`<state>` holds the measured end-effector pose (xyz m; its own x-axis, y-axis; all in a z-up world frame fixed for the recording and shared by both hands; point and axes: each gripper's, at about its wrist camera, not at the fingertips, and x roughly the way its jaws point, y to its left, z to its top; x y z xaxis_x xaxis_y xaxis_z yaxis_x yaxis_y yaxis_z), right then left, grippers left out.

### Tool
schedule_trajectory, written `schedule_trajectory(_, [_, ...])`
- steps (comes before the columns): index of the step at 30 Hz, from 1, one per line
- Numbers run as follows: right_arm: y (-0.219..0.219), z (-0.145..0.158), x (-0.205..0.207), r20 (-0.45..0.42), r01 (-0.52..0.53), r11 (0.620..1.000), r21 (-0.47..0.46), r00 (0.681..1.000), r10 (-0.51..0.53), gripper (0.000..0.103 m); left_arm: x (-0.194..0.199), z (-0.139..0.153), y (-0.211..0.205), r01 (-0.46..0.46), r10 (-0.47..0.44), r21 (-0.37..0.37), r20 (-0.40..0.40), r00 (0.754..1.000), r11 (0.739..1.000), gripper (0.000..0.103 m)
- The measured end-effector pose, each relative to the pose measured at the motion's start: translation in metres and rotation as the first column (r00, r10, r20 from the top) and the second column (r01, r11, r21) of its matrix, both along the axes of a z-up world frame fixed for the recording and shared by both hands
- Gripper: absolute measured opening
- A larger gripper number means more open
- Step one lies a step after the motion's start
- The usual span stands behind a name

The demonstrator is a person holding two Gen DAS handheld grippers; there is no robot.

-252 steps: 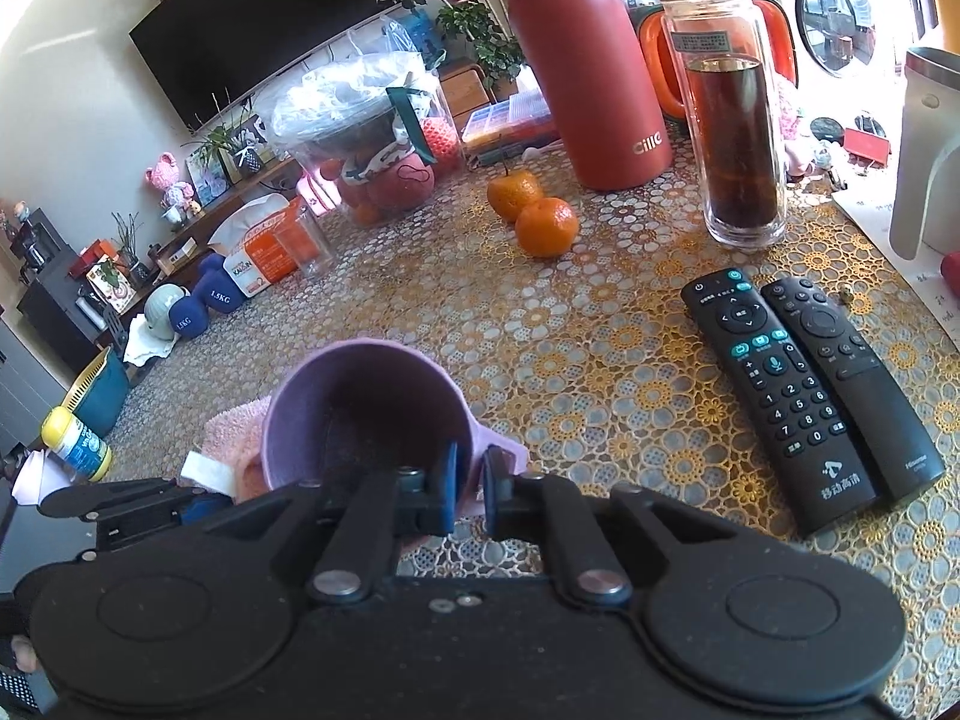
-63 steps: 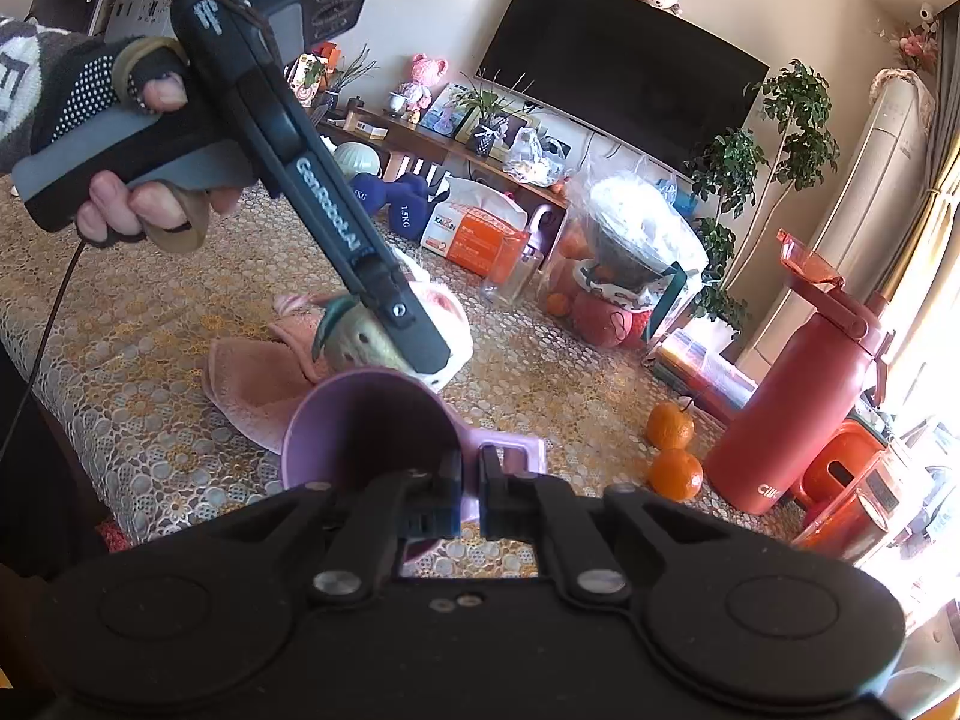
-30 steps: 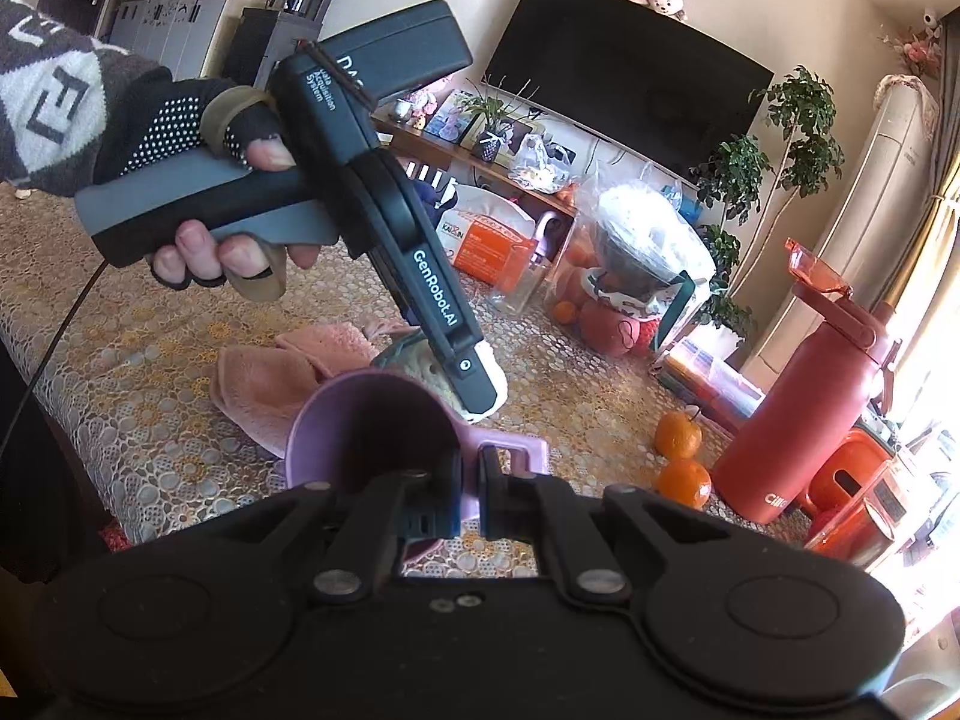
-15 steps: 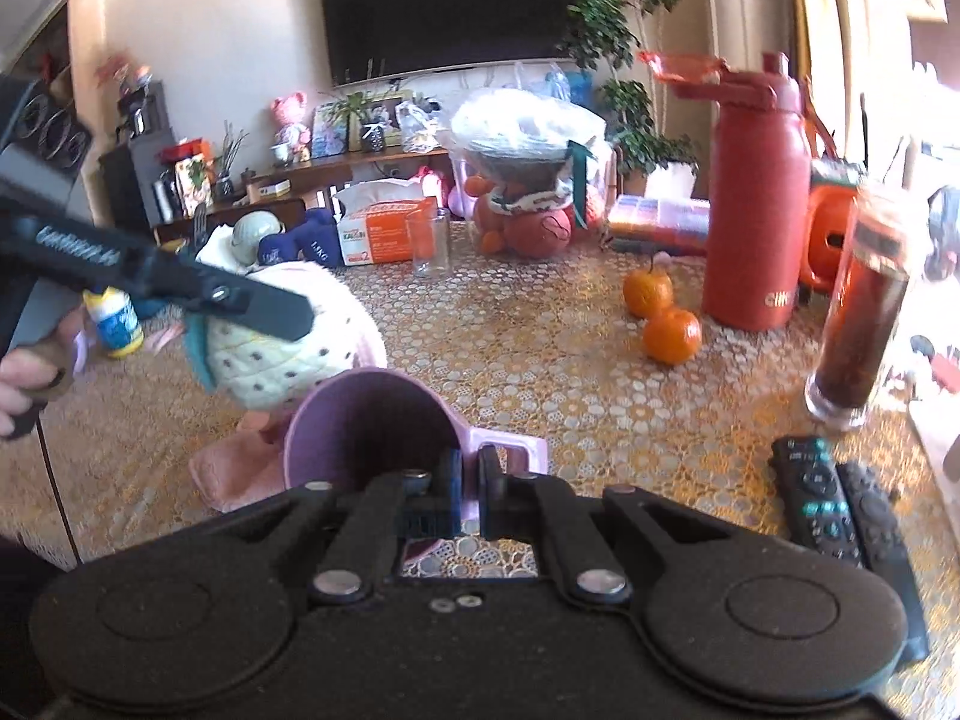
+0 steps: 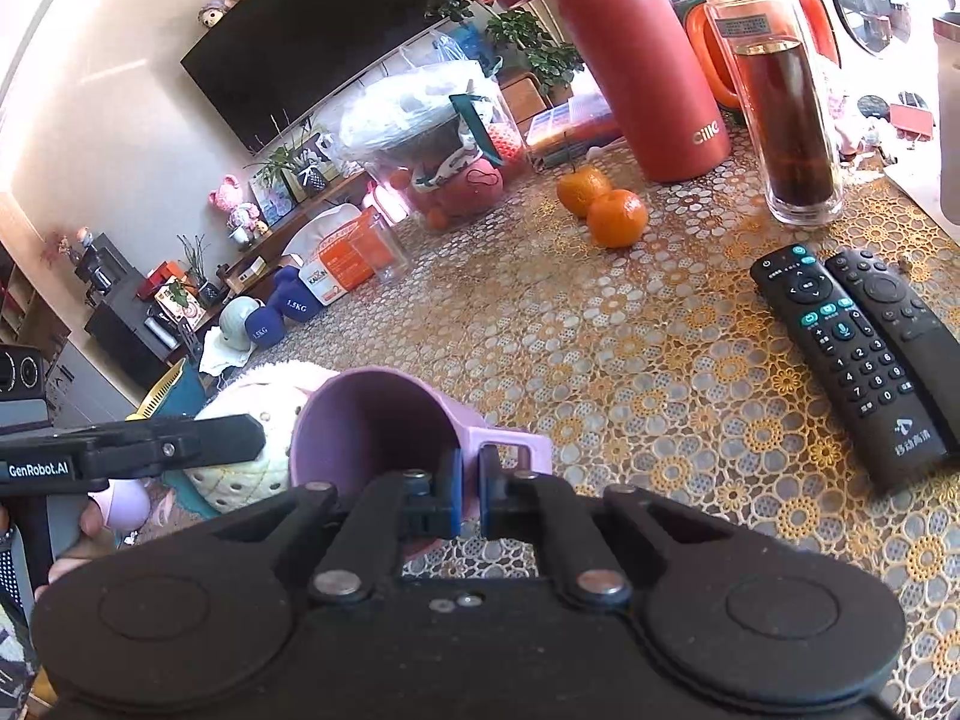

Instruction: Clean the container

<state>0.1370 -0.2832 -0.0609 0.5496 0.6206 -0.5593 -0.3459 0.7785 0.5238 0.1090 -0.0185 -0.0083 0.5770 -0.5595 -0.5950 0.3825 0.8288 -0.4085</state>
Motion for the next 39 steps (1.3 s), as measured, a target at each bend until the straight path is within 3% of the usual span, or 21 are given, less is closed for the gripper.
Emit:
schedule_trajectory(8, [-0.008, -0.007, 0.003, -0.006, 0.002, 1.000, -0.014, 1.000, -0.002, 0.005, 0.021, -0.031, 0.002, -0.046, 0.050, 0.048, -0.080, 0.996, 0.998, 0.037])
schedule_trajectory(13, [-0.002, -0.006, -0.008, 0.029, -0.068, 0.993, -0.093, 0.997, 0.071, 0.005, 0.011, -0.037, 0.006, -0.058, 0.063, 0.055, -0.091, 0.994, 0.997, 0.037])
schedule_trajectory(20, [0.015, -0.012, -0.035, 0.054, -0.153, 0.954, -0.259, 0.983, 0.173, 0.006, -0.008, -0.024, 0.009, -0.074, 0.076, 0.039, -0.060, 0.995, 0.997, 0.037])
schedule_trajectory(30, [0.009, 0.010, -0.054, 0.046, -0.192, 0.919, -0.343, 0.974, 0.220, 0.019, -0.024, -0.005, 0.007, -0.081, 0.081, 0.024, -0.017, 0.997, 0.996, 0.037])
schedule_trajectory(31, [0.009, 0.015, -0.055, 0.057, -0.193, 0.918, -0.347, 0.973, 0.226, 0.025, -0.026, -0.003, 0.006, -0.079, 0.079, 0.021, -0.011, 0.997, 0.997, 0.037])
schedule_trajectory(34, [0.014, 0.030, -0.056, 0.091, -0.189, 0.912, -0.365, 0.967, 0.237, 0.065, -0.031, 0.003, 0.003, -0.073, 0.073, 0.025, 0.008, 0.997, 0.997, 0.037])
schedule_trajectory(37, [0.022, 0.041, -0.051, 0.093, -0.212, 0.909, -0.358, 0.961, 0.261, 0.068, -0.035, 0.008, 0.001, -0.072, 0.071, 0.026, 0.022, 0.997, 0.997, 0.037])
schedule_trajectory(39, [0.031, 0.041, -0.047, 0.079, -0.230, 0.903, -0.362, 0.958, 0.276, 0.076, -0.036, 0.011, 0.001, -0.070, 0.069, 0.026, 0.028, 0.997, 0.997, 0.037])
